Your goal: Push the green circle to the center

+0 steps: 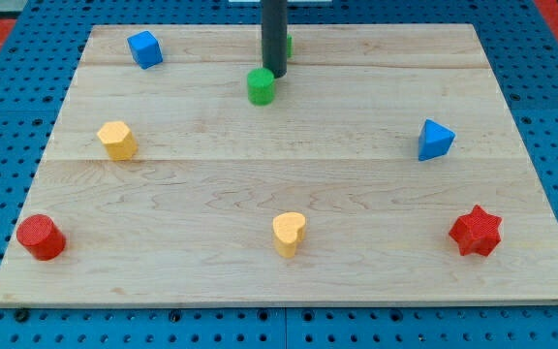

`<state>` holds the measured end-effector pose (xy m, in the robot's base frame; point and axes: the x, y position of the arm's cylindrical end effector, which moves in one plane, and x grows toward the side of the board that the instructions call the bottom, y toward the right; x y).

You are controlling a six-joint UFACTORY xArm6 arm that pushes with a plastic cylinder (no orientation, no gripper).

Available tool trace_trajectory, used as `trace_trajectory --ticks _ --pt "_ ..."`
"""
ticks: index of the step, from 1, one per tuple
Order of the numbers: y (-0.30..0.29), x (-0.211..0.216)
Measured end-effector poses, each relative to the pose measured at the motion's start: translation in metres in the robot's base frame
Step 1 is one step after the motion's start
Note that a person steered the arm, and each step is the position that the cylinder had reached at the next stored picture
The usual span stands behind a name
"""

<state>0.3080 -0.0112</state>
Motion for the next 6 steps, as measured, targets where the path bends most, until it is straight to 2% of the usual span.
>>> trace_trajectory --ticks 1,2,3,4,5,6 --pt "0.006 0.052" --pt "0.006 0.080" --pt "0.009 0.077" --pt "0.028 0.027" --pt "-0.020 0.052" --pt "-0.027 0.090"
